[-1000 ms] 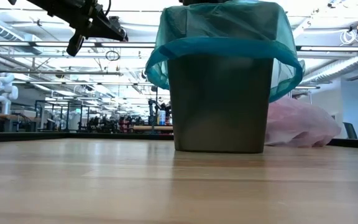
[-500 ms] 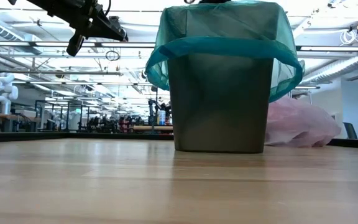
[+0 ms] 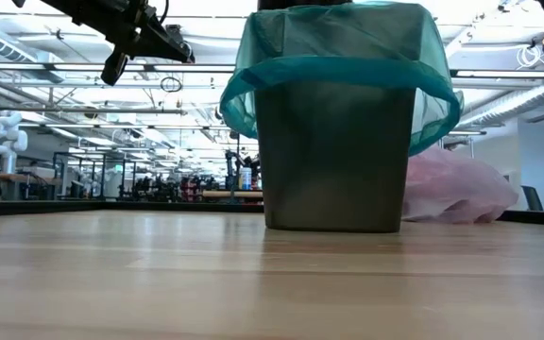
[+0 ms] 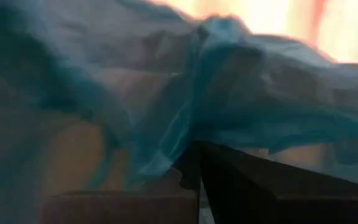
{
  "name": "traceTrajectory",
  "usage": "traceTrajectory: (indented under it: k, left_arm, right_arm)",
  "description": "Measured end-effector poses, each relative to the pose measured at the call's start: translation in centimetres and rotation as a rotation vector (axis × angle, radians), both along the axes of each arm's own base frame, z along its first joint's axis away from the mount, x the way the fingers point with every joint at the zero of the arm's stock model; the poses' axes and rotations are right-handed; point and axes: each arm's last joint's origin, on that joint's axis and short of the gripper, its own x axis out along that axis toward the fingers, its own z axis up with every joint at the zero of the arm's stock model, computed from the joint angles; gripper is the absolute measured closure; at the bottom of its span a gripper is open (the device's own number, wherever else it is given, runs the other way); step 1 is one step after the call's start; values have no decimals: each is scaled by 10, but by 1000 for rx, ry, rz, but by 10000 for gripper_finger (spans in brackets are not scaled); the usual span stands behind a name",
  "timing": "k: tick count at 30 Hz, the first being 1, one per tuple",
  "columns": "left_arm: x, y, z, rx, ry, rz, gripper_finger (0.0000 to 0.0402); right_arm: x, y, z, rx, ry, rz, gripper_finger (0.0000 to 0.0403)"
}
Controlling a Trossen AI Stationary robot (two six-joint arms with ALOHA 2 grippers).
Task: Place trash/remove bag and relplace
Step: Insert a new trash bag into the bin
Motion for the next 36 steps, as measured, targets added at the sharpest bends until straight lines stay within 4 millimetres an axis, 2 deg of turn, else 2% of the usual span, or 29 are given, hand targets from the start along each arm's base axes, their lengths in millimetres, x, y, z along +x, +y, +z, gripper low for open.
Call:
traceTrajectory:
  k: [3, 6, 8, 11, 13, 15, 18, 22, 28, 30, 32, 36]
  left_arm:
    - [0, 0, 0, 0, 1, 0, 402]
    - [0, 0, 0, 0, 1, 0, 402]
    - [0, 0, 0, 0, 2, 0, 402]
    - [0, 0, 0, 1, 2, 0, 402]
    - [0, 0, 0, 1, 2, 0, 402]
    - [0, 0, 0, 1, 4, 0, 402]
    - [0, 0, 0, 1, 4, 0, 402]
    - [0, 0, 0, 1, 4, 0, 402]
    - [0, 0, 0, 1, 6, 0, 402]
    - [0, 0, 0, 2, 5, 0, 402]
    - [0, 0, 0, 2, -3, 0, 402]
    - [1, 2, 4, 3, -41, 8, 402]
  right_arm:
    - [2, -1, -7, -10, 16, -14, 403]
    - [0, 0, -3, 3, 11, -12, 403]
    - [-2, -1, 8, 3, -7, -24, 403]
    - [-9, -6, 34, -26, -59, -59, 403]
    - [-13, -9, 40, -64, -47, -85, 403]
    - [-14, -15, 35, -87, -21, -106, 403]
    - [-13, -20, 15, -80, 33, -116, 403]
    - [-16, -15, -14, -94, 138, -76, 403]
    - [-17, -4, -25, -160, 164, -35, 403]
    - [-17, -3, -19, -148, 148, -42, 403]
    - [-17, -1, -5, -150, 104, -55, 403]
    - [-33, -3, 49, -146, -57, -124, 403]
